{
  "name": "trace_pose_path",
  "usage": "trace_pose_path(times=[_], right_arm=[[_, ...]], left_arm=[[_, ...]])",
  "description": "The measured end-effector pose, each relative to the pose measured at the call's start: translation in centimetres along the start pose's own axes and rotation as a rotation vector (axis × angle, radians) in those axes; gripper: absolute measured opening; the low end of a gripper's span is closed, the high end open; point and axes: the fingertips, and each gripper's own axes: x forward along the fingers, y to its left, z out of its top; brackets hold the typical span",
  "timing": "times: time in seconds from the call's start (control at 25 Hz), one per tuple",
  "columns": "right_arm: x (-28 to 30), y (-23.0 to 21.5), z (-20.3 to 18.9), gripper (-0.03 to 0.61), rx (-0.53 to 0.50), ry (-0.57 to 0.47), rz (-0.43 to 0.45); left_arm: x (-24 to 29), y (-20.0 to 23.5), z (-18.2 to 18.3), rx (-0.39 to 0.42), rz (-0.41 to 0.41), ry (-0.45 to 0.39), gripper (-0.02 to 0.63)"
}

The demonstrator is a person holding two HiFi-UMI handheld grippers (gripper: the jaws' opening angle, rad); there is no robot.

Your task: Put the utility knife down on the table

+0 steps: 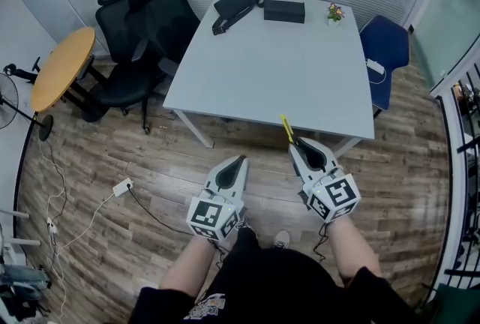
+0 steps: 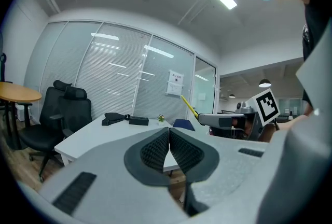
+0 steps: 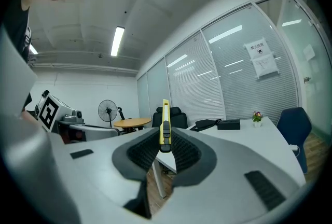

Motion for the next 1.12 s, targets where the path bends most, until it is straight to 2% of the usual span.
trace_pose_path(times=[0.6, 1.12], right_arm=[[12.2, 3.4, 1.8, 0.07, -0.038, 0.001, -0.03], [16.5, 2.1, 1.7, 0.07, -0.038, 0.027, -0.046]], left_arm=[[0.6, 11.5, 2.2, -0.004, -0.062, -0.01, 0.006], [2.2, 14.8, 2.1, -0.022, -0.075, 0.002, 0.006]])
